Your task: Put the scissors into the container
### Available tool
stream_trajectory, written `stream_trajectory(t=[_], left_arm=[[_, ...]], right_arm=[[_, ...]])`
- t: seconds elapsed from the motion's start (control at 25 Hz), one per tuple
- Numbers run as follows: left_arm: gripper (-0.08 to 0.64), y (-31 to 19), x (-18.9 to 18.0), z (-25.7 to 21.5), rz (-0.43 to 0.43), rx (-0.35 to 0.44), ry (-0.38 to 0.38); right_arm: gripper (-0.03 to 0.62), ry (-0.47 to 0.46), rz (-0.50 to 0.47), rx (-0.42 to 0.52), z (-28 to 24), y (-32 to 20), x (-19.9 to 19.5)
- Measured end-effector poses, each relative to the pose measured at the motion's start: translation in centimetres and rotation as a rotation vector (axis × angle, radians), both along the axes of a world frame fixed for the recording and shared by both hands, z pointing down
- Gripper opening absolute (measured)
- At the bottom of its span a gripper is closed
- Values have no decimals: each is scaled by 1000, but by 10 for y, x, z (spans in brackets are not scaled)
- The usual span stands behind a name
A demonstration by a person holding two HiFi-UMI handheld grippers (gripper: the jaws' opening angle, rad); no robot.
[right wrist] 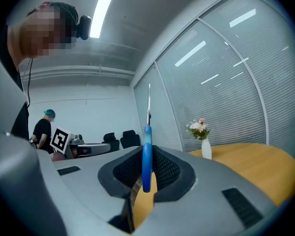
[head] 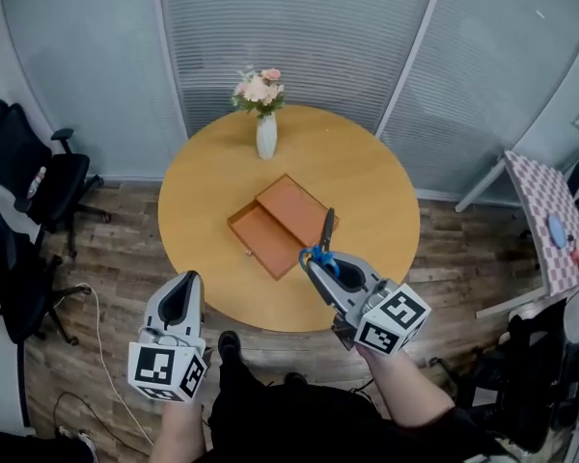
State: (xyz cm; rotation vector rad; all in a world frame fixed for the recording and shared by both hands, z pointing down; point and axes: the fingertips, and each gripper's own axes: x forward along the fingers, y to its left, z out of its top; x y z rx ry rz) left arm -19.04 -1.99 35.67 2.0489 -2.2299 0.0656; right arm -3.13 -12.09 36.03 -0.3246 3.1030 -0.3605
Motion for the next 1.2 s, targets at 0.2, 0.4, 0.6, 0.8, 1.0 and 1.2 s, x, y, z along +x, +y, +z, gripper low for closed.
stream_trajectory(t=[0.2, 0.4, 0.6, 0.8, 1.0, 1.2], left_arm=[[18, -49, -68, 1, 92, -9, 8], [18, -91, -135, 2, 172, -21, 4], [18, -137, -152, 4, 267, -37, 17], [18, -180, -140, 4, 334, -42, 6], [18, -212, -116, 7, 374, -69, -7], [18, -232, -95, 21, 423, -95, -15]], right_arm=[[61, 26, 123, -19, 1, -38, -49], [62, 51, 226, -25, 2, -61, -96], [62, 86, 293, -24, 10, -78, -113], [62, 101, 336, -50, 24, -108, -104], [61, 125, 334, -89, 47, -128, -91], [61, 197, 318, -149, 90, -136, -91]])
